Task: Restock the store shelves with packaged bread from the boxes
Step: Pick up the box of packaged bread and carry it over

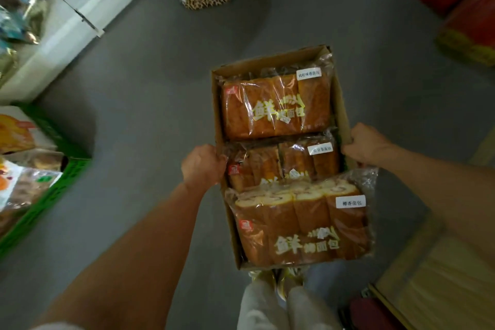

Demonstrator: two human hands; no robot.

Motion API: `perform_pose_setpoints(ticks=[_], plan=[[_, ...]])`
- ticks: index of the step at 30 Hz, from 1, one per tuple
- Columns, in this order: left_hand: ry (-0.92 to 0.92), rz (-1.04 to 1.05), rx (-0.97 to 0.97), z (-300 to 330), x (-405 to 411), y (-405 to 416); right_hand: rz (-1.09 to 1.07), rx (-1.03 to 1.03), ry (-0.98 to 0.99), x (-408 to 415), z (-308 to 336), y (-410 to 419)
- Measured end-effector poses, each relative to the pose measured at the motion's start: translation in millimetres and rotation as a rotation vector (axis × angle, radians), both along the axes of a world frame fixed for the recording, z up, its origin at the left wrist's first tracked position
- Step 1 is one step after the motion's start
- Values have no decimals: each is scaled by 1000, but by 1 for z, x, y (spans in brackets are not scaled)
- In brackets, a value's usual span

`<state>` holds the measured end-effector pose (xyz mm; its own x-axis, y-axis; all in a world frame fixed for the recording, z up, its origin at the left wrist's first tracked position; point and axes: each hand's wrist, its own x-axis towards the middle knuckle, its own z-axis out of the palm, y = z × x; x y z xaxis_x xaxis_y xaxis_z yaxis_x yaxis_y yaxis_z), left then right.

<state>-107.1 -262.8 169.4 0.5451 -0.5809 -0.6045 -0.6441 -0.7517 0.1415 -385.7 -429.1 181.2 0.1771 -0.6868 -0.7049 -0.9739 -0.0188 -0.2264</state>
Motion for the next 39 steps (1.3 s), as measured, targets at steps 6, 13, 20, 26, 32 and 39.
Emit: perform_pose_setpoints(ticks=[6, 13, 20, 26, 32, 39], plan=[[-27, 109, -38, 113, 26, 35, 144, -52, -66, 39, 106, 6], [-34, 310, -128, 227, 51, 115, 430, -132, -63, 102, 225, 30], [-104, 514, -178, 308, 84, 223, 687, -177, -151, 202, 310, 87], [-110, 704, -173, 344, 125, 344, 878, -168, -164, 309, 355, 183], [-120, 878, -154, 369, 178, 478, 1090, -127, -192, 427, 373, 304], [-176, 1089, -138, 389, 241, 626, 1281, -125, -211, 560, 384, 458]])
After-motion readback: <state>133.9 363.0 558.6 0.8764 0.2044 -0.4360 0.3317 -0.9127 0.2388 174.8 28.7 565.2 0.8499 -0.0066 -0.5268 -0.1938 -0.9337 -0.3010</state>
